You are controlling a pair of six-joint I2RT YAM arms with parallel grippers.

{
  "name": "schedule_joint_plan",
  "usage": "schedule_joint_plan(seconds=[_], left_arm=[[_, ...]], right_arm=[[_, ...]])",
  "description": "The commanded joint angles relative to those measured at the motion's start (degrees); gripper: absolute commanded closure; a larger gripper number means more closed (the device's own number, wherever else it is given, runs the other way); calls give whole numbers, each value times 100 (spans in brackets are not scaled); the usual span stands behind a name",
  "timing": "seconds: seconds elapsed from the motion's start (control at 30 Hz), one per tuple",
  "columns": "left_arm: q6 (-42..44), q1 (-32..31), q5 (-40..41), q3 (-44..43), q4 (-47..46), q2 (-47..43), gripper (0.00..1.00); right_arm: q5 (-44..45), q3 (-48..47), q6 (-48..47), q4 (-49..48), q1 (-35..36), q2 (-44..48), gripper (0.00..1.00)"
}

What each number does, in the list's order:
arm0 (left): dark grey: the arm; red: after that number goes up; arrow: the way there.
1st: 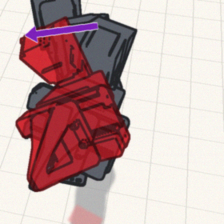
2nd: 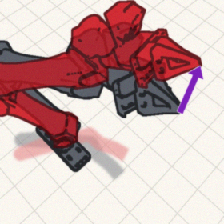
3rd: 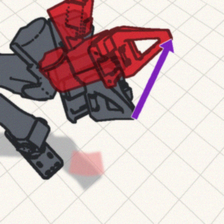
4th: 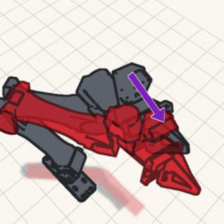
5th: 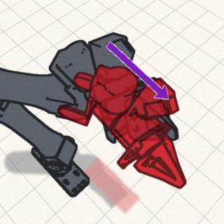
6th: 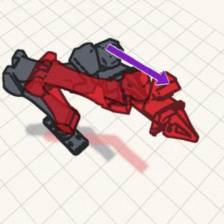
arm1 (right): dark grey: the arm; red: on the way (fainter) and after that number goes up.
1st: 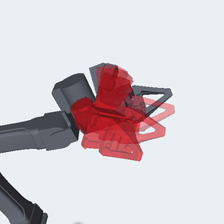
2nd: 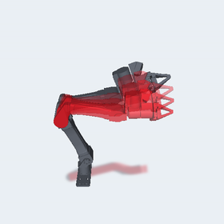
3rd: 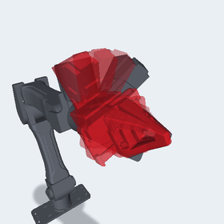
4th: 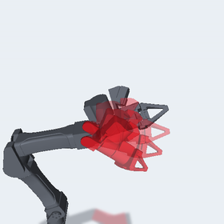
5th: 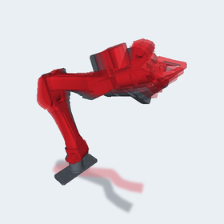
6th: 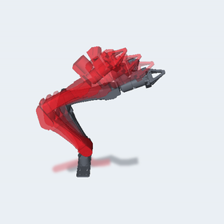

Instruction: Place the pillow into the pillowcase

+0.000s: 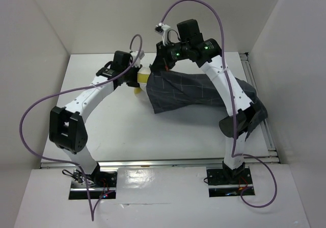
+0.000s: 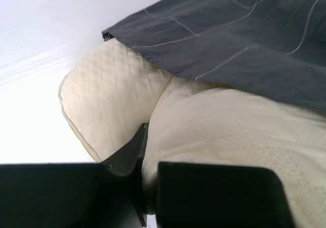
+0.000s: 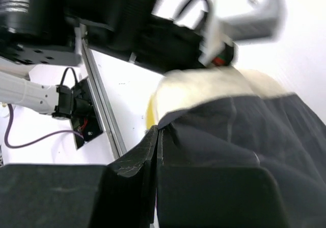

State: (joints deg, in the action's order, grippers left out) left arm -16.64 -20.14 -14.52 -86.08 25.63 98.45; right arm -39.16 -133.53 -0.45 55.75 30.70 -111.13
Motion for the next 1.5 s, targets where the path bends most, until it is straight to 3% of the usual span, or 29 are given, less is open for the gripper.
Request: schedule_joint_plan(seconds=[0.0, 0.2, 0.33, 0.5, 0.73, 0.77, 0.83, 0.87, 1.0, 1.13, 1.3, 1.47], left_arm=[[-198, 335, 1063, 205, -401, -677, 100], [205, 494, 1829, 627, -559, -1311, 100], [425, 424, 1461, 856, -620, -1505, 100], [750, -375, 1321, 953, -418, -787, 100], [996, -1149, 1698, 269, -428, 653, 100], [996, -1220, 1698, -150, -279, 875, 96], [996, -1220, 1524, -565, 11, 1288, 80], [944, -1220, 1471, -889, 300, 1569, 59], [891, -1168, 1215, -657, 312, 1345, 33], [1040, -1054, 1136, -6, 189, 503, 19], [1382, -843, 1276, 556, 188, -694, 19], [1515, -729, 1821, 698, 56, -1329, 11]], right_arm=[[22, -32, 10, -670, -248, 478, 100], [22, -111, 10, -670, -363, 478, 100], [-144, -59, 10, -618, -363, 478, 100], [-434, 108, -95, -512, -416, 592, 100], [-683, 504, -272, -337, -416, 900, 100], [-611, 565, -341, -336, -416, 970, 100], [-410, 652, -473, -196, -468, 1084, 100], [-348, 766, -474, -196, -555, 1085, 100], [135, 1171, -833, 120, -732, 1479, 100], [637, 1637, -1456, 462, -1152, 1787, 100], [1032, 2207, -1791, 666, -1531, 2051, 100], [1524, 2542, -1844, 666, -1786, 2245, 100]])
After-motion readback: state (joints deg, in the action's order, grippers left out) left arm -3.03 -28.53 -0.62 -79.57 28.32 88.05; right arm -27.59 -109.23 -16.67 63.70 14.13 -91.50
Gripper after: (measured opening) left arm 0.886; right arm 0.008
